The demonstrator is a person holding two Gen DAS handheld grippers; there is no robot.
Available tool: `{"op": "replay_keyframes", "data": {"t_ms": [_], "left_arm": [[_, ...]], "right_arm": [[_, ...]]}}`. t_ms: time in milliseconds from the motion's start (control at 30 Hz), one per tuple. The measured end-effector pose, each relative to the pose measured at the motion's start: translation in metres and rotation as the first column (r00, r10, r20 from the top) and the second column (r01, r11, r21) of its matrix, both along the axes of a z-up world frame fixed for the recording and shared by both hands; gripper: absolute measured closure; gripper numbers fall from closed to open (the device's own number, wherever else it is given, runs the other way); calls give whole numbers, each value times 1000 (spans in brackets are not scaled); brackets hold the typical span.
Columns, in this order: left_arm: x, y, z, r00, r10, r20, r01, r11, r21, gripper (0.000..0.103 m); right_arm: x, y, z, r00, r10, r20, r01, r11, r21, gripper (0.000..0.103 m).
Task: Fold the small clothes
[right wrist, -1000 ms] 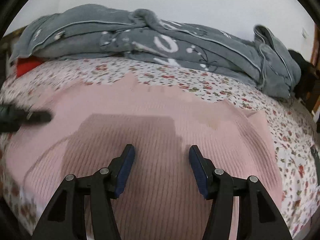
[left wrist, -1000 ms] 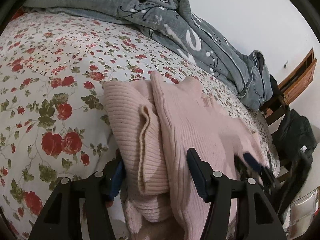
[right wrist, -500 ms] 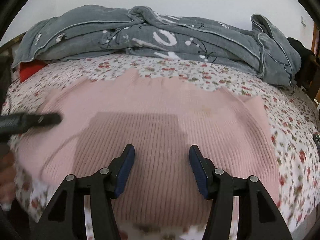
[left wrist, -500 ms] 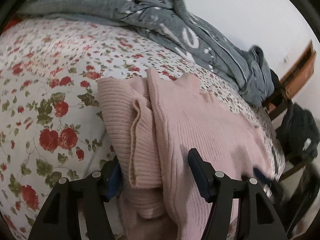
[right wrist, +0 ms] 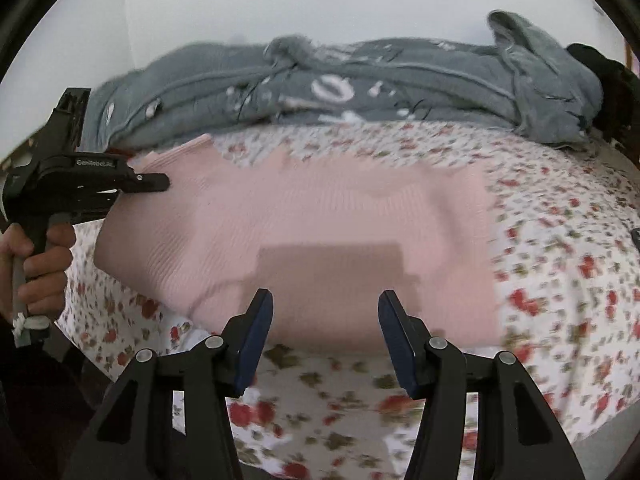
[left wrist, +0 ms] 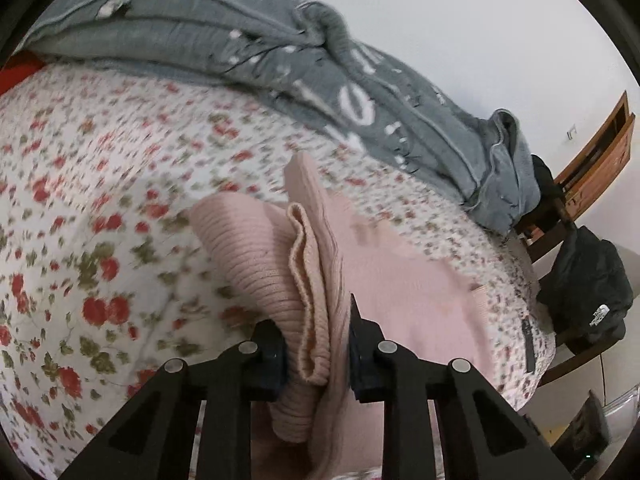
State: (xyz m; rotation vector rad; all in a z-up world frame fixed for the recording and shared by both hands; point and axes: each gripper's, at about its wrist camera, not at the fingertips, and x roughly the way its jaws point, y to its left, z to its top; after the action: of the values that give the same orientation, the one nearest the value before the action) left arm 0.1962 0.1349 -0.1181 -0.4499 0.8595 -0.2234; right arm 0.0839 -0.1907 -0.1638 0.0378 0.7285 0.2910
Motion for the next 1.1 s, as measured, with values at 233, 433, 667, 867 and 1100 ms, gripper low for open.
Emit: {"op": "replay_keyframes", "data": {"t_ms": [233,433,667,867,1100], "left_arm": [[4,-83,52,1000,-7,19,5,994,112,81],[18,-179,49,998,-56,-24,59,982,177,81],[27,-272,-5,969,-204,-138,233,940,250,73],[16,-266,9,951,-300,-77,308,939,150,58],[-1,-198,40,971,-237,24,235,970,66,46]], "right_arm": [[-2,-89,16,991,-131,31,127,985,113,48],[-14,-147,23,980,-183,77,175,979,101,48],[-29,-197,8,972,-234,21,229,963,144,48],[-31,-195,-3,976,-217,-2,216,968,132,48],[-22,-160,16,994,-105,41,98,982,160,48]]}}
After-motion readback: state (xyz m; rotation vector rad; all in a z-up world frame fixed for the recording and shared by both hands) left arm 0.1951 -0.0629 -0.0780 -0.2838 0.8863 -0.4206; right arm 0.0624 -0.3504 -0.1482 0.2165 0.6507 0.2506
